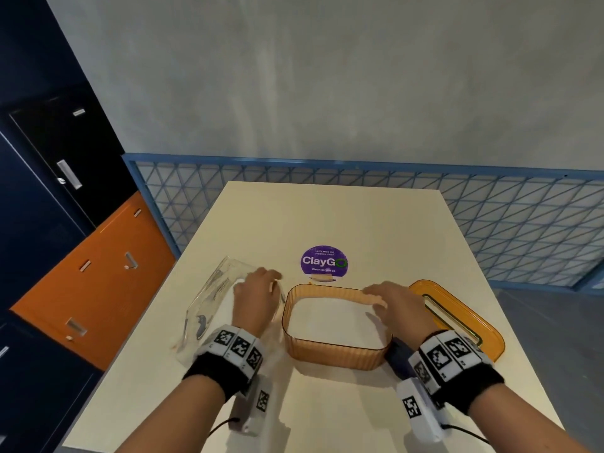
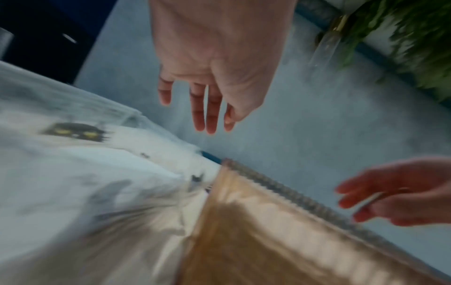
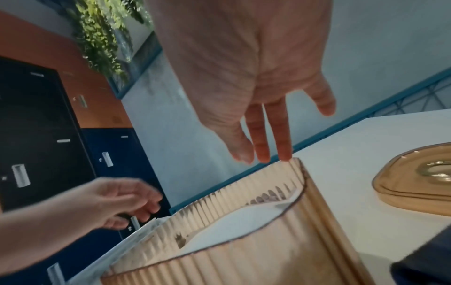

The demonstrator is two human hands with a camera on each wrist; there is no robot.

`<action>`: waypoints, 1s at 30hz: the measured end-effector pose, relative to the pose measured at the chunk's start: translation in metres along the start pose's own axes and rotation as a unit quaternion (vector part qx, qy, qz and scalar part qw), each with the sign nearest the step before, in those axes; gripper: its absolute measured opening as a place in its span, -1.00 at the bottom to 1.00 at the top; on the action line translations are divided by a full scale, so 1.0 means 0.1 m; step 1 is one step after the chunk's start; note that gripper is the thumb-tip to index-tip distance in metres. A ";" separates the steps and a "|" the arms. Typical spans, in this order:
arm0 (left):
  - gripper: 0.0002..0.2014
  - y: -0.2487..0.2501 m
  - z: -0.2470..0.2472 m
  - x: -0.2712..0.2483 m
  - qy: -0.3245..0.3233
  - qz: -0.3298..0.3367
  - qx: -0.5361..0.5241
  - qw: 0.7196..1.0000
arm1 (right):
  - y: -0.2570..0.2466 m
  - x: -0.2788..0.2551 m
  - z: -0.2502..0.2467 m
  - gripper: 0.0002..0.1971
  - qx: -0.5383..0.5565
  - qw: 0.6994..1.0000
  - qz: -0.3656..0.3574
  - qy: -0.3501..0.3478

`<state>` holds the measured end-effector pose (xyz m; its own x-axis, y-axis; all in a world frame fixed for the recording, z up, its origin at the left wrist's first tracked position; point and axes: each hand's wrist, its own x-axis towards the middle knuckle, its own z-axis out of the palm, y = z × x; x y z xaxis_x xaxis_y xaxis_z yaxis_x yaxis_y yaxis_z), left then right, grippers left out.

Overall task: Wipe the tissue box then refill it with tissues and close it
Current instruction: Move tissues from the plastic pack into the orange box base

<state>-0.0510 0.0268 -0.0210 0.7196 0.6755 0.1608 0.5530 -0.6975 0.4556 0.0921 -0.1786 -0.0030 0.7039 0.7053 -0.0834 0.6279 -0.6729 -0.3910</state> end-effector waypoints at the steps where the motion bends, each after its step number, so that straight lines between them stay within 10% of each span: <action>1: -0.73 -0.14 0.01 0.02 0.005 -0.023 0.012 1.000 | 0.05 0.00 -0.01 -0.62 0.009 1.000 0.012 0.027; 7: -0.41 -0.52 0.26 -0.02 -0.215 -0.176 0.147 0.949 | 0.20 0.04 0.07 -0.51 0.088 0.985 0.113 -0.095; 30: -0.73 -0.44 0.26 -0.04 -0.180 -0.088 0.259 0.945 | 0.22 0.10 0.09 -0.50 0.057 0.985 0.102 -0.130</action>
<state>-0.0670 0.0486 -0.0648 0.6425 0.7314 -0.2286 0.7413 -0.6688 -0.0560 0.1100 -0.1847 -0.0212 0.6938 0.6009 -0.3969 0.4301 -0.7878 -0.4410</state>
